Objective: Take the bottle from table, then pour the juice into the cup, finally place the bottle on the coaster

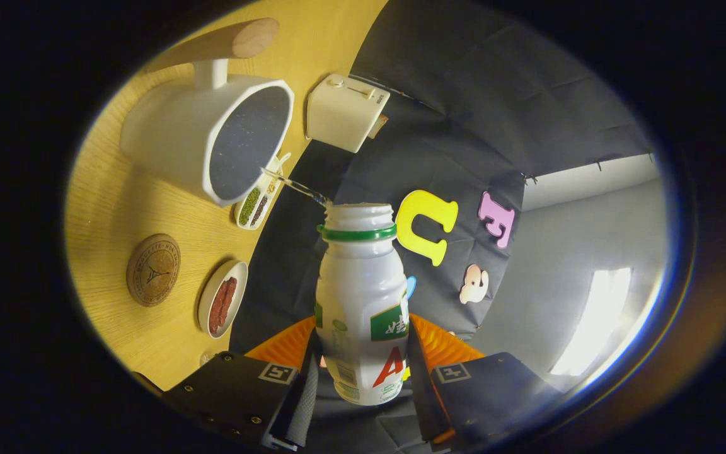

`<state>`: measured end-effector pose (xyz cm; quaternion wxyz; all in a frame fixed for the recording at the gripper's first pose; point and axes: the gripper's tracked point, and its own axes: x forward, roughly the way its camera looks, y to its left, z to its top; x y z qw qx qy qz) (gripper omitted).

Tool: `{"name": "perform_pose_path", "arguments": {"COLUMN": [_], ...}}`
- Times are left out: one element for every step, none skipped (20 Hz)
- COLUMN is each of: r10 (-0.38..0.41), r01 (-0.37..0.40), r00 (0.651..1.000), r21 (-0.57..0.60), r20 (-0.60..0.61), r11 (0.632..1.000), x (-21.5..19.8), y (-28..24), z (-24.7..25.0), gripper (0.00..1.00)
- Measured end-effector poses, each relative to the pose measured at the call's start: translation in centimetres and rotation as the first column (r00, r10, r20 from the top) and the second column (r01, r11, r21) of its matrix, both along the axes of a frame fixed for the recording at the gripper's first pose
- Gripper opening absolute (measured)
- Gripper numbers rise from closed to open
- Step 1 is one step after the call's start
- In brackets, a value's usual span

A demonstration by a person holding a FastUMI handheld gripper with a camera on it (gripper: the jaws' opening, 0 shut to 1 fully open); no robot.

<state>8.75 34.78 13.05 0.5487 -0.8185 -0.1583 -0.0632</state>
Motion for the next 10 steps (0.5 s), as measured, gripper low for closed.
{"name": "perform_pose_path", "arguments": {"r10": [0.002, 0.003, 0.006, 0.006, 0.009, 0.014, 0.018, 0.022, 0.025, 0.029], "r01": [-0.002, -0.003, -0.006, -0.006, -0.009, -0.013, -0.016, -0.019, -0.022, -0.024], "r00": [1.0, 1.0, 1.0, 1.0, 1.0, 1.0, 0.999, 0.999, 0.999, 0.998], "r21": [-0.006, -0.01, -0.016, -0.024, -0.034, -0.043, -0.053, -0.065, -0.077, -0.092], "r20": [0.003, 0.004, 0.006, 0.01, 0.016, 0.022, 0.028, 0.034, 0.042, 0.051], "r11": [1.0, 1.0, 1.0, 1.0, 0.999, 0.999, 0.998, 0.998, 0.997, 0.995], "x": [0.0, 0.0, 0.0, -0.1, -0.1, -0.1, -0.2, -0.4, -0.5, -0.7], "y": [0.1, 0.1, 0.2, 0.3, 0.3, 0.4, 0.6, 0.8, 1.1, 1.2], "z": [0.0, 0.0, 0.0, 0.1, 0.3, 0.4, 0.4, 0.5, 0.6, 0.7], "gripper": [0.65, 0.64, 0.64, 0.65, 0.65, 0.65, 0.64, 0.64, 0.65, 0.65]}}
